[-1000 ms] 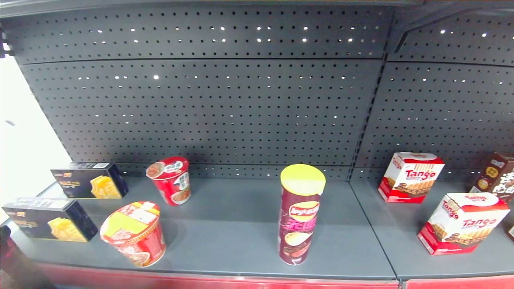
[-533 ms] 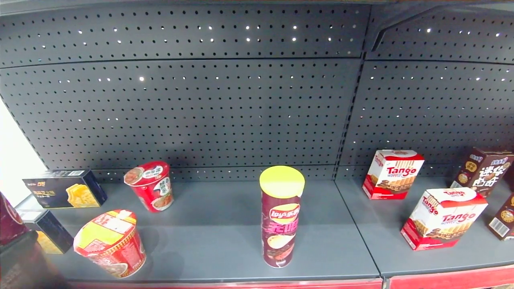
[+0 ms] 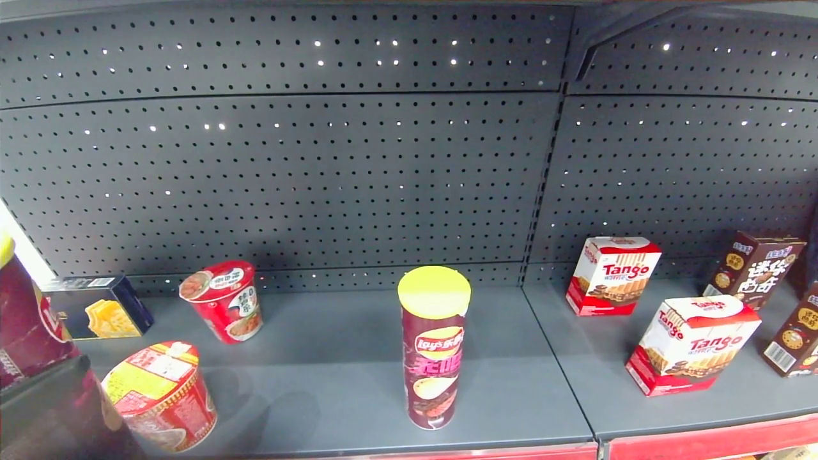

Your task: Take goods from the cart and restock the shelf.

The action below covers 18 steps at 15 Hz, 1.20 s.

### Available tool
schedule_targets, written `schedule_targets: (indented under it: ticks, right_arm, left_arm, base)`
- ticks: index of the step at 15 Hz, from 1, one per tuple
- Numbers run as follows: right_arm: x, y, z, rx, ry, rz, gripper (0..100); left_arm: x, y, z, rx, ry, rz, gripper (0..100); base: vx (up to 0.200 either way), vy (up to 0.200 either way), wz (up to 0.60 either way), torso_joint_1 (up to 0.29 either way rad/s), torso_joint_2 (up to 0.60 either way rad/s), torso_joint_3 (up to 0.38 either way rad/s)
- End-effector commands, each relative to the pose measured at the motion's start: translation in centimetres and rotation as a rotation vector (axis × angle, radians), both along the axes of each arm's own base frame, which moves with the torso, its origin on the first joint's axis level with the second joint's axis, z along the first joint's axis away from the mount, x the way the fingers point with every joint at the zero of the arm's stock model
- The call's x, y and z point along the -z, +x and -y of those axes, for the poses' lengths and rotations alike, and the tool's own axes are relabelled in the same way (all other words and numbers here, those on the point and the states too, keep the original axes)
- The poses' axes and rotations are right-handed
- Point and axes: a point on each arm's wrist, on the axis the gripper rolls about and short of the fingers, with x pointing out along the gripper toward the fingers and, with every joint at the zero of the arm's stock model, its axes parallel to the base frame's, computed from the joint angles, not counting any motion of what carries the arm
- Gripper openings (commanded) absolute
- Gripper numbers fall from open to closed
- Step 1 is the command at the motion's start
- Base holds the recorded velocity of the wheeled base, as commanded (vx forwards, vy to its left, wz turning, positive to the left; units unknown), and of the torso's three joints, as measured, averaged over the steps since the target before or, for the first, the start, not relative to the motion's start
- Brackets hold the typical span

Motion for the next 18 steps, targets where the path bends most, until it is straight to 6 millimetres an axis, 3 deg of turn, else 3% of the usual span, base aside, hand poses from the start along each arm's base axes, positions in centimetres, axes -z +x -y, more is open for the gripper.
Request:
schedule_targets:
  ticks: [1,8,15,18]
  right_arm:
    - [0.0,0.0,0.0,0.001,0.0,-0.004,100]
    - [0.0,0.0,0.0,0.001,0.0,-0.004,100]
    - [0.0,0.0,0.0,0.001,0.0,-0.004,100]
    - [0.0,0.0,0.0,0.001,0.0,-0.004,100]
  left_arm:
    - [-1.0,3.0,1.3,0.046,0.0,-0.025,0]
    - [0.6,9.7,5.0,0.146,0.002,-0.047,0]
    - [3.6,17.6,8.8,0.135,-0.064,-0.049,0]
    - [4.4,19.3,10.3,0.119,-0.055,-0.068,0]
  base:
    - [0.0,0.0,0.0,0.0,0.0,0.0]
    - [0.0,0.0,0.0,0.0,0.0,0.0]
    - [0.0,0.0,0.0,0.0,0.0,0.0]
    - [0.0,0.0,0.0,0.0,0.0,0.0]
